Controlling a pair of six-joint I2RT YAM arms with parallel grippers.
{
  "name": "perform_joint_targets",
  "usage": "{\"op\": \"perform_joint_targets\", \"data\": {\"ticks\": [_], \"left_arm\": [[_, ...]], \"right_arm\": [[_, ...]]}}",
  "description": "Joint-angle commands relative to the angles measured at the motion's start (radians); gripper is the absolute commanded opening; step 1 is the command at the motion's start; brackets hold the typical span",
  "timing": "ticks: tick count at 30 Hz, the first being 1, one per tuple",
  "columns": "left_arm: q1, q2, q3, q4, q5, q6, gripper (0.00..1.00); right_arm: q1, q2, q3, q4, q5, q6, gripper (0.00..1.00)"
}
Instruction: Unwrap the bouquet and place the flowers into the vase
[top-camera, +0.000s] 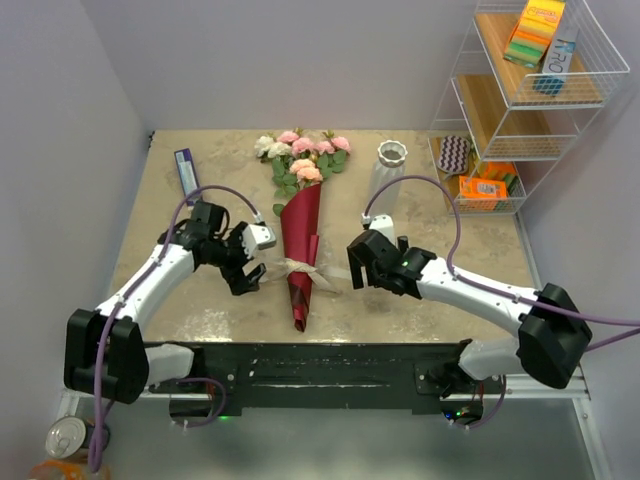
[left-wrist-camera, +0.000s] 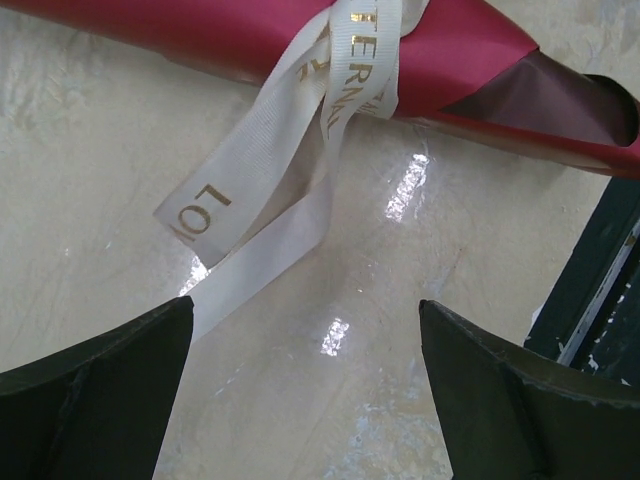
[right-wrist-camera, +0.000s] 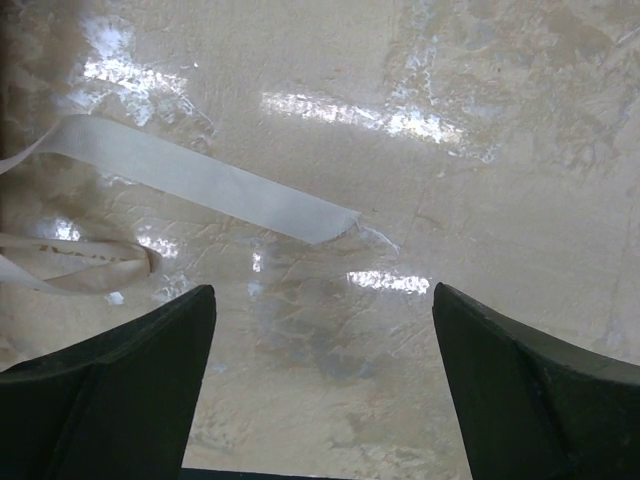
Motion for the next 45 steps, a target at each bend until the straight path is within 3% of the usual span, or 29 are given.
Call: {"op": "perform_joint_targets", "data": {"ticks": [1,10,16,19,20,22,23,26,33,38,45], "left_arm": [[-0.025,0.052,-0.035,0.126,-0.031,0.029,1.00],[-0.106,0.112,-0.084,0.316,-0.048,-0.033,0.98],[-0.169,0.178,-0.095,0.374,-0.057,-0.059,0.83],[-0.192,0.201,-0.104,0.407,-0.080,-0.071,0.64],[-0.204,0.206,-0.104,0.417,-0.103,-0.077,0.52],[-0.208,0.212,-0.102,0.425,-0.124,-0.088,0.36],[-0.208,0.209,-0.102,0.433,-0.145,-0.100,0.22],[-0.208,0.183,-0.104,0.445,-0.193,-0.122,0.00],[-0.208,0.148,-0.072,0.416,-0.227,-0.165,0.00],[-0.208,0.163,-0.053,0.395,-0.250,-0.172,0.00],[-0.208,0.230,-0.041,0.419,-0.334,-0.172,0.00]], "right_arm": [[-0.001,0.032,0.004,0.057,-0.029,-0.035,0.89],[-0.001,0.009,-0.019,0.140,0.014,-0.062,0.91],[-0.001,0.067,0.002,0.129,0.037,-0.041,0.91],[-0.001,0.060,-0.030,0.178,0.027,-0.053,0.91],[-0.001,0.063,-0.043,0.213,0.004,-0.065,0.91],[0.001,0.080,-0.051,0.247,-0.012,-0.117,0.98],[0.001,0.095,-0.038,0.241,-0.006,-0.122,0.98],[0.001,0.170,0.005,0.245,-0.018,-0.154,0.99],[0.001,0.313,0.071,0.294,-0.010,-0.202,0.98],[0.015,0.245,-0.031,0.518,-0.128,-0.285,0.98],[0.025,0.313,-0.016,0.603,-0.236,-0.358,0.98]]}}
